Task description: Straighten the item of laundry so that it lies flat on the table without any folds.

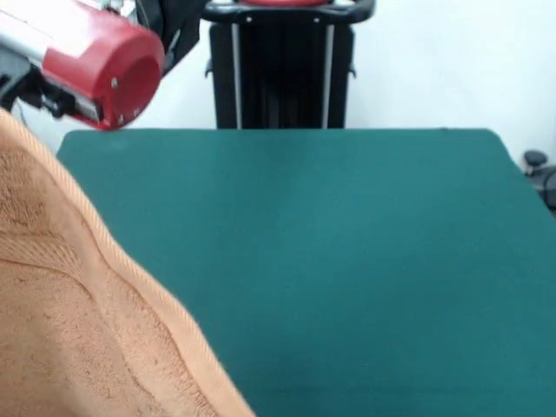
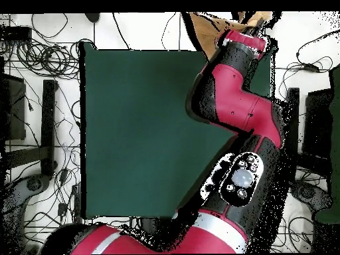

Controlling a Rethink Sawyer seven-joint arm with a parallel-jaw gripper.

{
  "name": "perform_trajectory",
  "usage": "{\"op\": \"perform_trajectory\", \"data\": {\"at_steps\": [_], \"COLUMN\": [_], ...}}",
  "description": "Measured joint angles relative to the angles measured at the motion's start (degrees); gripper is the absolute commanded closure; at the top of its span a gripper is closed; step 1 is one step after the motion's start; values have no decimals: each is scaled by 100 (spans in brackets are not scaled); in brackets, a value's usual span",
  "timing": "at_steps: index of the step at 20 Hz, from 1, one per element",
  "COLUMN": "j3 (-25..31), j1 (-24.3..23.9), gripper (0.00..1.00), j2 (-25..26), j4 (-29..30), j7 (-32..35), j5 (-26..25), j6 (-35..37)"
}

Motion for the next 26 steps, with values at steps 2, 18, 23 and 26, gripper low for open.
{"op": "perform_trajectory", "data": {"at_steps": [2,18,23,26], "j3": [-251,-2343,-2838,-3199], "j1": [121,1260,1614,1927], "gripper": [100,100,100,100], "j2": [177,1252,1464,1675], "j4": [19,122,319,578], "j7": [0,0,1,36], "j5": [278,1659,1731,1859], "j6": [5,1497,2254,2490]}}
